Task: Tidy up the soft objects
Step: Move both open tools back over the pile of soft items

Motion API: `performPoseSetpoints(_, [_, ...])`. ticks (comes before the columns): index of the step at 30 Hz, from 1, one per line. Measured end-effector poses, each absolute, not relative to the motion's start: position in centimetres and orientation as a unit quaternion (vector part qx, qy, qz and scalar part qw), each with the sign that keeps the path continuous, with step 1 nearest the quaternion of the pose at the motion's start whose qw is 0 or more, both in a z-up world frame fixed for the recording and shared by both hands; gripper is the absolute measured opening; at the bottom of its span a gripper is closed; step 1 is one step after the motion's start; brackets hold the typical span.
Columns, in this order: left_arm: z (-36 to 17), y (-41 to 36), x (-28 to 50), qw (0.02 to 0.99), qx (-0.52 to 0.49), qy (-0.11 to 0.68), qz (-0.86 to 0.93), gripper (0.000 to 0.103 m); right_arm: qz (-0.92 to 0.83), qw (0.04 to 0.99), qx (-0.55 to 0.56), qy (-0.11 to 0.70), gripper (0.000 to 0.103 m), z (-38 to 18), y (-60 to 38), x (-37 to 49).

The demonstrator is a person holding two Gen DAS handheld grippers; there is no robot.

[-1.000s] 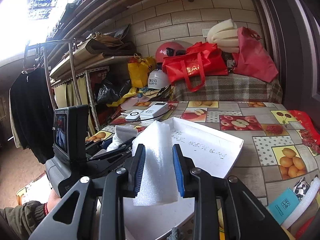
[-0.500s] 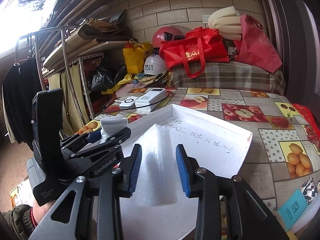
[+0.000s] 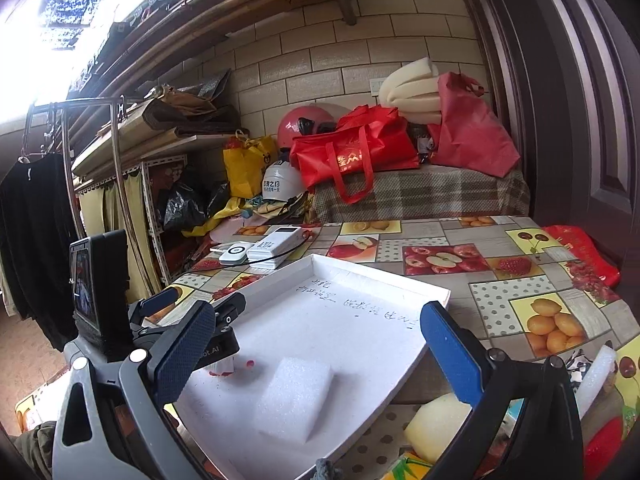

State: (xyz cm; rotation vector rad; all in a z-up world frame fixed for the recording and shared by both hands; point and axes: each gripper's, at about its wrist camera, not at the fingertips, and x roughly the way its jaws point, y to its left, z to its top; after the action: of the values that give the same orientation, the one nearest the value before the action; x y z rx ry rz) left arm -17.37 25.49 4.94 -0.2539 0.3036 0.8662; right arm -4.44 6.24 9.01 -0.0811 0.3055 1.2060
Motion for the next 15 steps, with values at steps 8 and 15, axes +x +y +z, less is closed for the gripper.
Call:
performPoseSetpoints(8, [5.2, 23.7, -18.0, 0.91, -0.109, 0.133, 0.377, 0.103, 0.515, 0.84, 0.014, 0.168, 0.103, 9.2, 0.6, -0.7])
performPoseSetpoints(15, [5.5, 18.0, -16.5, 0.954, -0.067, 0.15, 0.252, 0.103, 0.452, 0.868, 0.042, 0.202, 0.103, 7.8, -7.3, 4.6])
